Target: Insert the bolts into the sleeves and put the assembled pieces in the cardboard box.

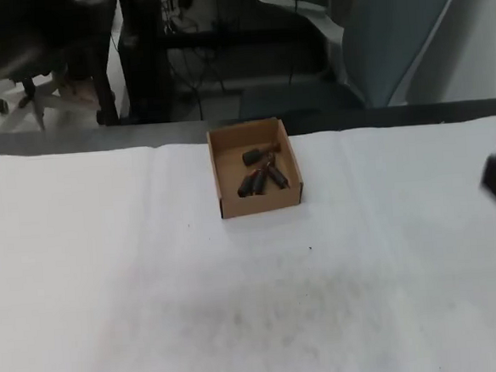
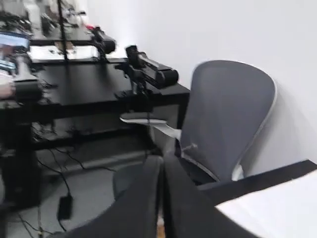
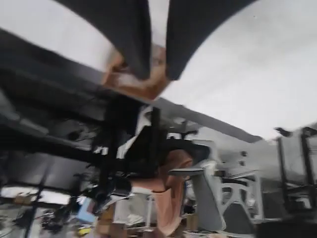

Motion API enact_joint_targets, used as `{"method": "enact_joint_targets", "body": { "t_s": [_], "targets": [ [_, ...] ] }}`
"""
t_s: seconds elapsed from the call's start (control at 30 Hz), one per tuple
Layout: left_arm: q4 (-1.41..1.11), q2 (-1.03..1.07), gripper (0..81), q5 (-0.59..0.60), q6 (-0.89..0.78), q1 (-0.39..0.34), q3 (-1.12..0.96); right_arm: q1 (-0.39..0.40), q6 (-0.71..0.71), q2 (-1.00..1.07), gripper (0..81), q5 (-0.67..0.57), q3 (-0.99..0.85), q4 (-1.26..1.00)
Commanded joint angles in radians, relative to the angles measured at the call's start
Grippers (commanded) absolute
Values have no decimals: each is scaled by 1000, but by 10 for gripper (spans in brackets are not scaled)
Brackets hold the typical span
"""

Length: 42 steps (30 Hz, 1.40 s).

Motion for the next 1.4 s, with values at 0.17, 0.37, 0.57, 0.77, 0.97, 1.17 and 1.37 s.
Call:
{"method": "enact_joint_targets", "body": {
  "t_s": [0.17,0.37,0.57,0.77,0.97,1.17,1.37],
  "targets": [
    [45,-393,17,-31,19,236,256,-114,-258,15,0,422,-8,-39],
    [204,-549,17,41,19,406,314,-318,-257,-30,0,236,-8,-39],
    [337,-584,17,66,54,444,314,-550,-196,-23,0,-21,27,-32],
    [530,-584,17,112,107,444,366,-718,-29,-11,0,-236,146,1],
    [347,-582,17,201,-42,440,543,-777,104,-11,6,-263,371,-162],
    [0,-582,17,216,-97,440,727,-779,117,-11,6,-323,534,-406],
    [55,-578,17,194,-94,440,783,-779,117,-11,6,-317,534,-367]
  ]
}}
